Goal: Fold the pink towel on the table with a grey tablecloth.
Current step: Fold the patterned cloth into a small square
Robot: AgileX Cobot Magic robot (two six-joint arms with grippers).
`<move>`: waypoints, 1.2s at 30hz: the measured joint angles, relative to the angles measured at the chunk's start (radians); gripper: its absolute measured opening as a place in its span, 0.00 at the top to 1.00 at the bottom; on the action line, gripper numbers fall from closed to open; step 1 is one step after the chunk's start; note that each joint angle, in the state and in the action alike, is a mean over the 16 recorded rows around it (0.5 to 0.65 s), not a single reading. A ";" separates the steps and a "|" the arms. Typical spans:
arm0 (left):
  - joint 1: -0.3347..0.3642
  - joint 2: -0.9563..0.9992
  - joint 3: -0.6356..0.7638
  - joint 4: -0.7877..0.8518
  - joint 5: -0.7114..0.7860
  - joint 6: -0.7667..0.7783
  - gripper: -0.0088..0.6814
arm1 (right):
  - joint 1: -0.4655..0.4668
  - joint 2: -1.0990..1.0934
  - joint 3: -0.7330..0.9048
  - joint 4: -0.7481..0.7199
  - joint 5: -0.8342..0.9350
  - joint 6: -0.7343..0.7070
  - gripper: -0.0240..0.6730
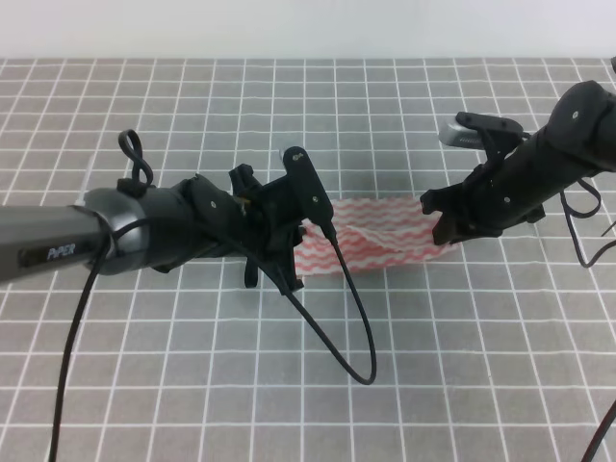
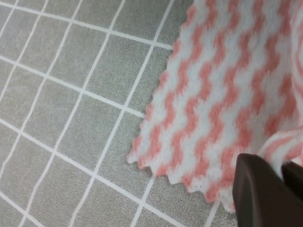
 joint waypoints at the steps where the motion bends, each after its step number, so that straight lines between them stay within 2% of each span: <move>1: 0.000 0.001 0.000 0.000 0.000 0.000 0.99 | 0.000 0.000 0.000 0.000 0.000 0.000 0.87; 8: 0.000 -0.001 0.000 0.000 0.000 0.000 0.99 | 0.000 0.000 0.000 0.000 0.001 0.000 0.80; 23: 0.000 -0.004 0.000 0.000 0.001 -0.001 0.99 | 0.000 -0.001 -0.001 0.000 0.009 0.003 0.79; 28: 0.000 -0.003 0.000 0.000 0.001 -0.001 0.99 | 0.000 -0.002 -0.001 0.000 0.011 0.004 0.81; 36: 0.000 -0.006 0.000 0.000 0.001 -0.001 0.99 | 0.000 -0.002 -0.001 0.000 0.011 0.005 0.89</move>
